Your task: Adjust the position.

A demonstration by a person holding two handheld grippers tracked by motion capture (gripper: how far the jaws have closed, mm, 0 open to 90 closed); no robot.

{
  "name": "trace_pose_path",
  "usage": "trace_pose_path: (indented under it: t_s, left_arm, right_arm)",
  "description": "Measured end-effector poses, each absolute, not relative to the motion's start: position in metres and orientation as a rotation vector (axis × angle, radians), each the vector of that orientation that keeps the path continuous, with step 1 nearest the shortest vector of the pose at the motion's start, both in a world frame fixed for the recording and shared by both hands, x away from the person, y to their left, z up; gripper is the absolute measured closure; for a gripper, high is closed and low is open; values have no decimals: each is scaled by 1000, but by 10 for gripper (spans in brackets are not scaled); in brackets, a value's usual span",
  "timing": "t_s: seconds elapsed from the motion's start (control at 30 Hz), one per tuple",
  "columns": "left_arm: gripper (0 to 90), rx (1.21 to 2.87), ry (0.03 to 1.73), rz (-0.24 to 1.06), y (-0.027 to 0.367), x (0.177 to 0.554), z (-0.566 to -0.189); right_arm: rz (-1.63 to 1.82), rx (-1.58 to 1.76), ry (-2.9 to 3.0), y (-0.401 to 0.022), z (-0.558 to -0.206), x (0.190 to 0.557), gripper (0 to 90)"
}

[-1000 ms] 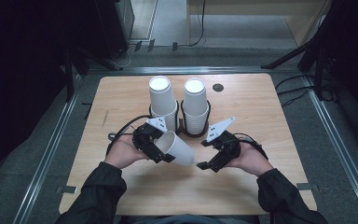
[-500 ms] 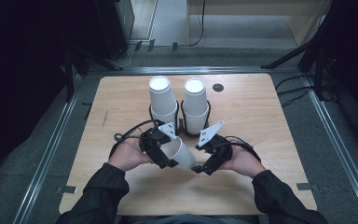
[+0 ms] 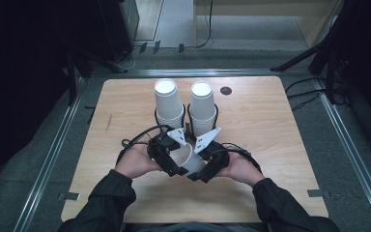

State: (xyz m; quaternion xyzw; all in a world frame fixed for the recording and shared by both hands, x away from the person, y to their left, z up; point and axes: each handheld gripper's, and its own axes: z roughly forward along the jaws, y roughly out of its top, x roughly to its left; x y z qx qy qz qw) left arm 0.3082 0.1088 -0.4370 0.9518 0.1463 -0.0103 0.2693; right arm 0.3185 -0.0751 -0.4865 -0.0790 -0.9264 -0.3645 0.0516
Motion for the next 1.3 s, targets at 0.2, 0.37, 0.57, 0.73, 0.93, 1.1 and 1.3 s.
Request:
trace_pose_path:
  t_s: [0.2,0.37,0.57,0.73,0.93,1.1,1.3]
  left_arm:
    - [119,2541,398,-24,110,307,-436]
    - [67,2497,398,-13,112,308,-434]
    - [0,2470,427,-5,116,310,-432]
    - [0,2444,437,-12,122,311,-432]
    - [0,2382,450,-39,130,313,-430]
    - [0,2354,453,-63,135,315,-435]
    - [0,2311,478,-74,143,318,-443]
  right_arm:
    - [-1123,-217,-2830,-76,-484,316,226]
    - [-1149,-218,-2827,-78,-480,316,227]
    - [-1153,-246,-2831,-83,-478,320,227]
    - [-1164,-288,-2849,-93,-473,322,226]
    - [-1195,-317,-2842,-104,-465,324,225]
    - [-1217,-356,-2837,-114,-461,325,224]
    - [-1225,-377,-2840,-122,-458,325,224]
